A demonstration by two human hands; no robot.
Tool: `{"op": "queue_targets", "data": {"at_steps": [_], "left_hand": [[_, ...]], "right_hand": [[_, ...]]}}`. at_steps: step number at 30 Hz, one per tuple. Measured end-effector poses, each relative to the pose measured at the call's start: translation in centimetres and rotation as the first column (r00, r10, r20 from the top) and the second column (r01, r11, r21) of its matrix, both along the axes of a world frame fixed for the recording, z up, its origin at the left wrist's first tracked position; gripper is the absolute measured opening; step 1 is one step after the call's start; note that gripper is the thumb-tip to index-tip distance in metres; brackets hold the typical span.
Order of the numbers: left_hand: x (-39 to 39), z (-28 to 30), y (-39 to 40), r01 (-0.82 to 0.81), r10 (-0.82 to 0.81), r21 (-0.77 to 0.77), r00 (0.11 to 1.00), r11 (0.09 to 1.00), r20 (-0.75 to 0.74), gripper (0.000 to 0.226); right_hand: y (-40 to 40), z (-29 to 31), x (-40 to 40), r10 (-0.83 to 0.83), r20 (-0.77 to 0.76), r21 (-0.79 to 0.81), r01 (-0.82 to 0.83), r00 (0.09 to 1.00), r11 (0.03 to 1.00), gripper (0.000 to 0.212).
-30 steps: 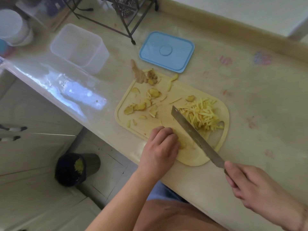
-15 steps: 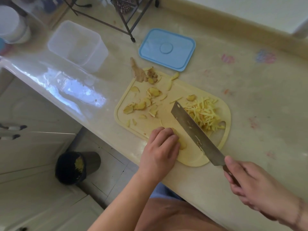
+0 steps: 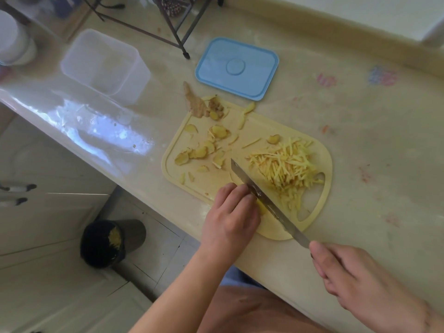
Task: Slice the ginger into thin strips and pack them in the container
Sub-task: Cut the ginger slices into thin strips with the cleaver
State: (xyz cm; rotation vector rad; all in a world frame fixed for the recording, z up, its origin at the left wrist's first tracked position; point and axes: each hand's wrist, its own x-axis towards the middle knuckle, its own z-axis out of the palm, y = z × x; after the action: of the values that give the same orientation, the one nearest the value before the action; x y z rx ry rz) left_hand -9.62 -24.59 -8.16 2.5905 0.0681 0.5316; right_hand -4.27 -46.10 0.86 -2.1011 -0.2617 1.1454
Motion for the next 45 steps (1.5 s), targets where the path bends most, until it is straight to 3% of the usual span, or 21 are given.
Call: {"op": "queue_targets", "data": {"at_steps": [6,14,21,36,45], "left_hand": [[0.0,-0.2,0.0,0.009,-0.009,0.004,1.000,1.000,0.001,0.008],[0.2,0.1,0.2,0.027,-0.028,0.017,1.000,0.999,0.013,0.005],[0.3,0.5,0.5,0.011,-0.011,0.037,1.000,0.999,-0.008,0.010],[0.2,0.8,0.4,0.035,-0.034,0.040,0.999,0.999,-0.022,0.008],[0.5,1.2,0.7,0.014,-0.013,0.015,0.998,1.000,-0.065,0.003]], "right_hand": [[0.1,-0.5,-0.6,0.015,0.066,-0.014,-0.014,0.998,1.000,0.090],[2.2,-1.9,-0.1,0.025,0.240,-0.023,-0.020,0.971,1.000,0.075],[1.1,-0.2,-0.7,0.002,0.133,-0.052,0.004,0.991,0.999,0.076],[2.5,-1.8,-0.6,0.037,0.231,-0.039,-0.029,0.972,0.999,0.072],[1.4,-0.1,-1.2,0.016,0.193,-0.047,-0.007,0.981,0.999,0.074]]}}
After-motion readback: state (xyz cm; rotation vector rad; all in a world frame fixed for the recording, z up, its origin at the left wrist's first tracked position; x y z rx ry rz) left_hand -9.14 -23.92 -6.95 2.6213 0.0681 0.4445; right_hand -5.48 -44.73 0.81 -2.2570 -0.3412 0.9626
